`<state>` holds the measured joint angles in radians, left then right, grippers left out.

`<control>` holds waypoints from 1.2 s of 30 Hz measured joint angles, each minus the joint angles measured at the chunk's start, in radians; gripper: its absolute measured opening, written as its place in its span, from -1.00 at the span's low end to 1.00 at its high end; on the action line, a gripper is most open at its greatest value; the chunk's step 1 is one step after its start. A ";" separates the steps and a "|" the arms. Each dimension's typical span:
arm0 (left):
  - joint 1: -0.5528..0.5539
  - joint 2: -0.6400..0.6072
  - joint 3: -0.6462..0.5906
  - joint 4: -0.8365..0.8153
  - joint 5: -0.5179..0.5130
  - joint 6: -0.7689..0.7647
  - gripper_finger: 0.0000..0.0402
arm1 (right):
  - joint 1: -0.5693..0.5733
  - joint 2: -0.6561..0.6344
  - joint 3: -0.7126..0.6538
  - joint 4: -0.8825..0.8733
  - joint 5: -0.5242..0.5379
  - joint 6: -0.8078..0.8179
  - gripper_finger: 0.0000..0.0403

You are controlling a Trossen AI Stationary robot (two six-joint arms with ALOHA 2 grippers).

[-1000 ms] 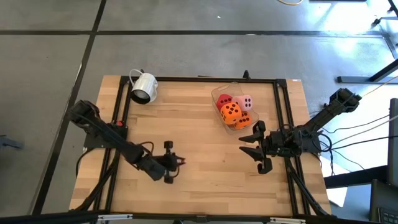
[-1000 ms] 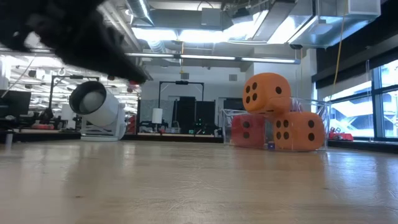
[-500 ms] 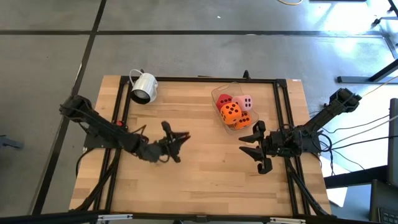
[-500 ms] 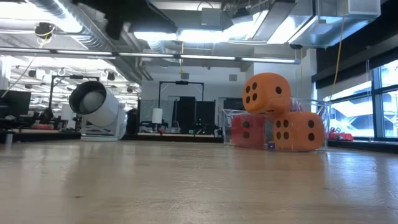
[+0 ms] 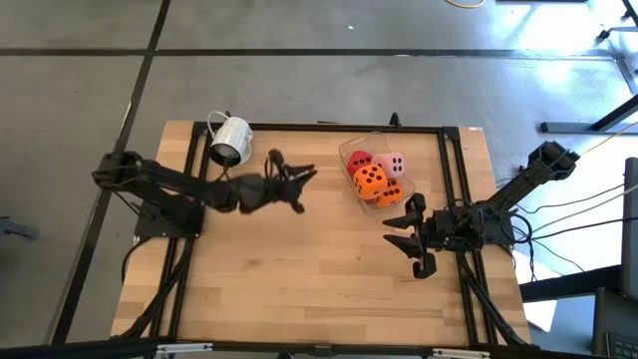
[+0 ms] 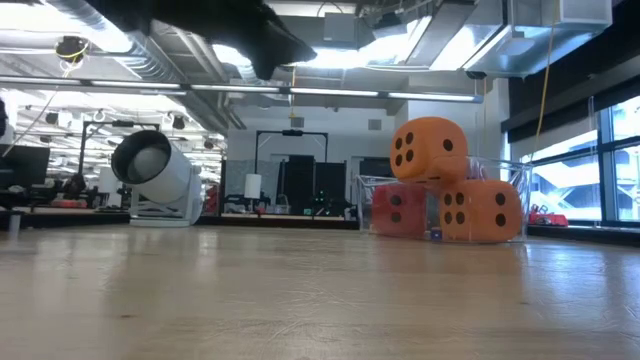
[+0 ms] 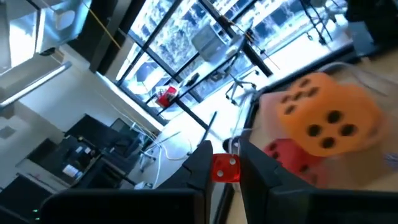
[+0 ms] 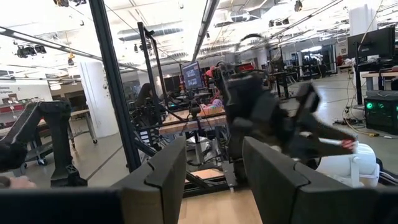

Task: Pick & Place Dice
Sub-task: Put the small red die in the bin

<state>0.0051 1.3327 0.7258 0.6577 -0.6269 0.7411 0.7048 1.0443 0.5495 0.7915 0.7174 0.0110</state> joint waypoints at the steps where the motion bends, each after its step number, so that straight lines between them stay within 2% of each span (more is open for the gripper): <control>1: 0.032 0.000 0.000 0.009 0.038 -0.009 -0.79 | 0.000 0.000 0.000 0.000 0.000 0.000 -0.21; 9: 0.267 0.000 0.053 0.020 0.449 -0.196 -0.80 | 0.000 0.000 0.000 0.000 0.000 -0.038 -0.21; 14: 0.360 0.006 0.104 0.020 0.599 -0.253 -0.80 | -0.001 0.000 0.000 0.000 0.000 -0.062 -0.21; 17: 0.407 0.048 0.147 0.019 0.662 -0.281 -0.80 | -0.004 0.000 0.000 0.000 0.000 -0.076 -0.21; 21: 0.453 0.173 0.237 0.018 0.733 -0.314 -0.79 | -0.018 0.000 0.000 0.000 0.000 -0.080 -0.21; 30: 0.485 0.508 0.507 -0.122 0.773 -0.359 -0.79 | -0.032 0.000 0.000 0.000 0.000 -0.086 -0.21; 36: 0.489 0.622 0.597 -0.185 0.813 -0.415 -0.79 | -0.032 0.000 0.000 -0.002 0.000 -0.100 -0.21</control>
<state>0.4938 1.9547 1.3227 0.4731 0.1861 0.3264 0.6727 1.0439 0.5495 0.7891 0.7174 -0.0894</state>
